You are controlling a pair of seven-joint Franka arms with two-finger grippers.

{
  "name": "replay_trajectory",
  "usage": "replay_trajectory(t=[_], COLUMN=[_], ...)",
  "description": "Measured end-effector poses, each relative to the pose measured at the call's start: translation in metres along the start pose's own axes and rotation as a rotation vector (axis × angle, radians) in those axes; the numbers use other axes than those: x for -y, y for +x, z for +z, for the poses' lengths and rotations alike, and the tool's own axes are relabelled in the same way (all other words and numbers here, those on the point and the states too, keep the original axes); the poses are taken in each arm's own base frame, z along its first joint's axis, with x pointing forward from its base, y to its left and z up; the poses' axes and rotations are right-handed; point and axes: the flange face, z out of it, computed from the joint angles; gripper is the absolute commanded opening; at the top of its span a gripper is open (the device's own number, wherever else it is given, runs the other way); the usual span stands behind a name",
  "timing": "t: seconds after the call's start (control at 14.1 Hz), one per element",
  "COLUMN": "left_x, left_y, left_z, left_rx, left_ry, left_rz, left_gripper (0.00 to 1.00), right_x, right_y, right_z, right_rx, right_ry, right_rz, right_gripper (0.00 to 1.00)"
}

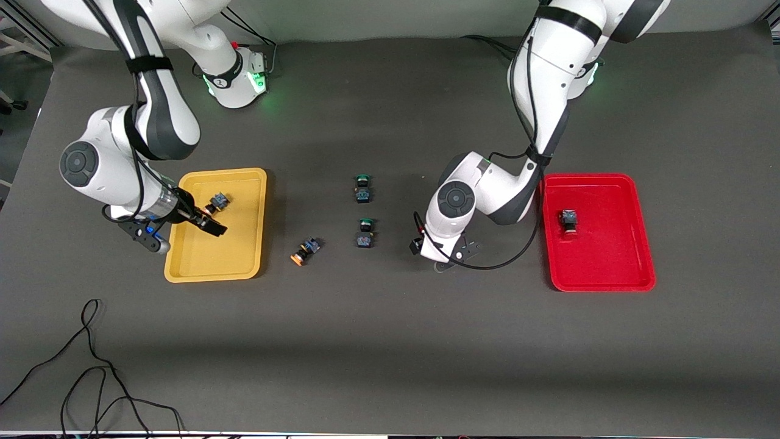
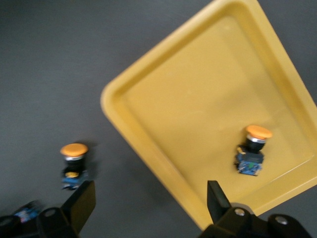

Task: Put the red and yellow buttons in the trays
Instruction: 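Reach the right gripper to second yellow button while the left gripper reaches red, then grasp the yellow button with the right gripper while the left gripper places red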

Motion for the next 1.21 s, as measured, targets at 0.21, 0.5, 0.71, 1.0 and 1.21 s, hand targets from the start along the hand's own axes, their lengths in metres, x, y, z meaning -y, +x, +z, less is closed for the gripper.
replay_trajectory(t=[0.21,0.5,0.71,1.0,1.21], left_x=[-0.002,-0.006,-0.008,0.051,0.149], left_y=[0.000,-0.005,0.013,0.092,0.156], left_z=[-0.002,-0.004,-0.038,-0.159,-0.221], left_rx=[-0.004,-0.004,0.015,0.119,0.219], left_ry=[-0.004,-0.001,0.047,0.068,0.090], left_rz=[-0.005,-0.019,-0.008,0.139,0.304], left_gripper=[0.23,0.17,0.16,0.13,0.11], right_x=[0.069,0.143,0.157,0.163,0.157], right_y=[-0.016,-0.052,-0.056,-0.064,-0.063], right_z=[-0.009,0.055,0.105,0.159,0.181], right_rx=[-0.048,-0.058,-0.042,-0.043,-0.031], right_ry=[-0.013,-0.073,-0.060,-0.068,-0.087], right_rz=[-0.003,-0.019,0.014,0.033,0.053], right_gripper=[1.00,1.00,1.00,1.00,0.86])
